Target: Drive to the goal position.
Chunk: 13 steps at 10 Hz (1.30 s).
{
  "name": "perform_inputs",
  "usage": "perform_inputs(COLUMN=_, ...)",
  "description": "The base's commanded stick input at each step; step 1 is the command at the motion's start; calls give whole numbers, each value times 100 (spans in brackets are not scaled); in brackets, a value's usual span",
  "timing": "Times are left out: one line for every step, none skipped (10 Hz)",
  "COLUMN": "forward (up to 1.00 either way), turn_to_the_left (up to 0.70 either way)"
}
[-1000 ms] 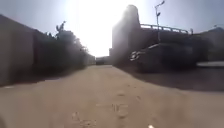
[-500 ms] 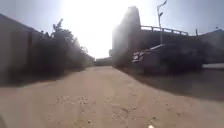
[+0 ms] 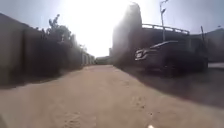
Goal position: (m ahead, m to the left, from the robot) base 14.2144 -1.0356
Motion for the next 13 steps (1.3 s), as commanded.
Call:
perform_inputs(forward=100, turn_to_the_left=0)
perform_inputs(forward=100, turn_to_the_left=0)
perform_inputs(forward=100, turn_to_the_left=0)
perform_inputs(forward=100, turn_to_the_left=0)
perform_inputs(forward=100, turn_to_the_left=0)
perform_inputs(forward=100, turn_to_the_left=0)
perform_inputs(forward=100, turn_to_the_left=0)
perform_inputs(forward=100, turn_to_the_left=0)
perform_inputs(forward=100, turn_to_the_left=0)
perform_inputs(forward=100, turn_to_the_left=0)
perform_inputs(forward=100, turn_to_the_left=0)
perform_inputs(forward=100, turn_to_the_left=0)
perform_inputs(forward=100, turn_to_the_left=0)
